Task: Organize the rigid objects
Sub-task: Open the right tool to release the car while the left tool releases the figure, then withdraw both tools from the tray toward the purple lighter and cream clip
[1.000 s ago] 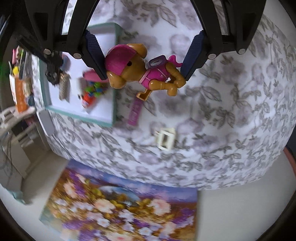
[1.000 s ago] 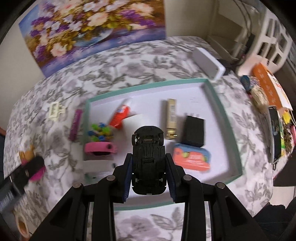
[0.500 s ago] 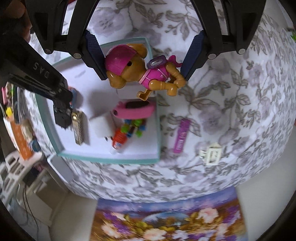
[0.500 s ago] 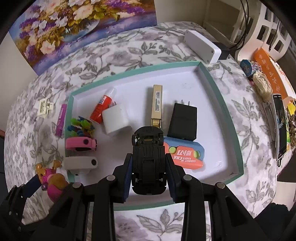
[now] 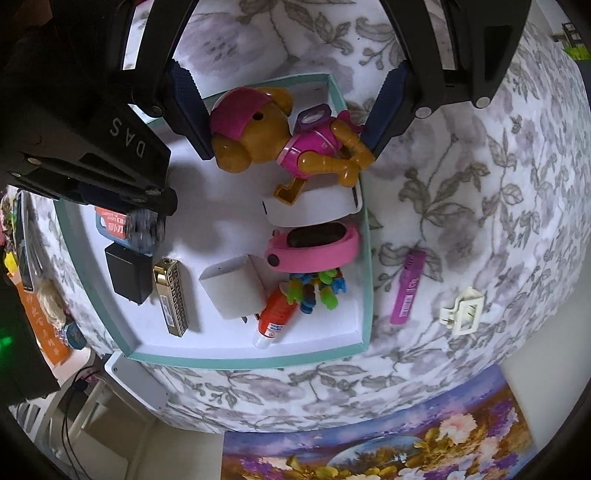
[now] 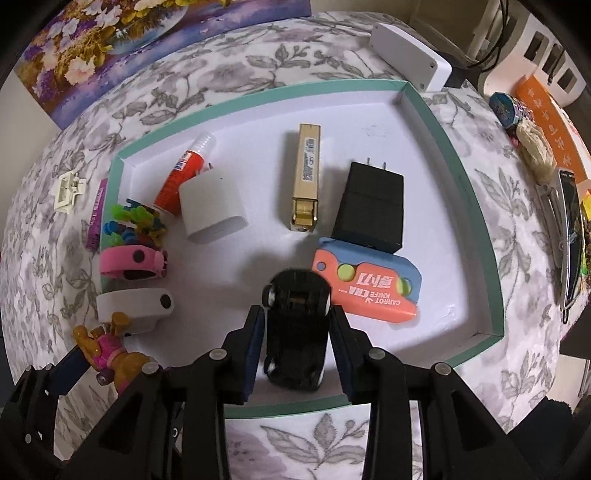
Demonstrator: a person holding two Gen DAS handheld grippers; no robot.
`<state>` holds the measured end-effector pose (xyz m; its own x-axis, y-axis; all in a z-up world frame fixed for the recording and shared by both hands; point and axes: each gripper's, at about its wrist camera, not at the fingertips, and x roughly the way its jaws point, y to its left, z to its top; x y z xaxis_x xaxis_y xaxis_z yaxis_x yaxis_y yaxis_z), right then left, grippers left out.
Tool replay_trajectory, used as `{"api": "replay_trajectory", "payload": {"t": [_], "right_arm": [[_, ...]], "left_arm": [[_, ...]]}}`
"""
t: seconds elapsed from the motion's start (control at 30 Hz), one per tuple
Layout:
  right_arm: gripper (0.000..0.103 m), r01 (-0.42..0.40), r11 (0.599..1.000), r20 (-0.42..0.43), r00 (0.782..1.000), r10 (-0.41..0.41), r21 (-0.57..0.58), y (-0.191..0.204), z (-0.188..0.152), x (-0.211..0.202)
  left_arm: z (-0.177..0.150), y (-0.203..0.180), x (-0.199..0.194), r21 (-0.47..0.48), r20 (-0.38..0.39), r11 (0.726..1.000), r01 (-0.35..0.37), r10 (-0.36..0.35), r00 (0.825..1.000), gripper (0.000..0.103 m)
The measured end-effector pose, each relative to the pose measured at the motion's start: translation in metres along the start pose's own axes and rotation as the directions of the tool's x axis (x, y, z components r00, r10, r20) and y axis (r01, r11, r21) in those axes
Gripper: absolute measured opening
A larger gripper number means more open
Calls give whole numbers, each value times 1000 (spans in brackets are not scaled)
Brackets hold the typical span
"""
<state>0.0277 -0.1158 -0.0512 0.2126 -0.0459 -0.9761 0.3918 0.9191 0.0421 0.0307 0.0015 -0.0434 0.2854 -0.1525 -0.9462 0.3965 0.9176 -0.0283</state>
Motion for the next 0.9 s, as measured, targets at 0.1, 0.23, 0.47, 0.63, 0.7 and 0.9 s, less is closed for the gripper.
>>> {"api": "replay_trajectory", "payload": {"t": [0.1,0.23,0.47,0.63,0.7,0.9], "right_arm": [[45,10,1000,-1,1000,-10,2,-1,-1,-1],[54,19,1000,11,1000,-19,6,-2,-1,-5],[68,55,998,59,997,-54,-6,2,2,-18],[70,67,998,80,995,-66,-9,3,2,-24],[76,60,998,84,995,-59,-4,3,2,-24],[78,57,998,98,994,-57,9,3,4,-27]], "left_arm": [[0,1,2,0,-4,1000,-2,2,1000,83],[1,4,-1,-13,2,1000,4,-4,1000,95],[3,9,-12,-26,28,1000,15,-15,1000,103],[5,26,-19,-85,32,996,14,-12,999,103],[6,36,-21,-123,35,992,13,-9,999,103],[7,62,-30,-180,62,982,-58,70,996,103]]}}
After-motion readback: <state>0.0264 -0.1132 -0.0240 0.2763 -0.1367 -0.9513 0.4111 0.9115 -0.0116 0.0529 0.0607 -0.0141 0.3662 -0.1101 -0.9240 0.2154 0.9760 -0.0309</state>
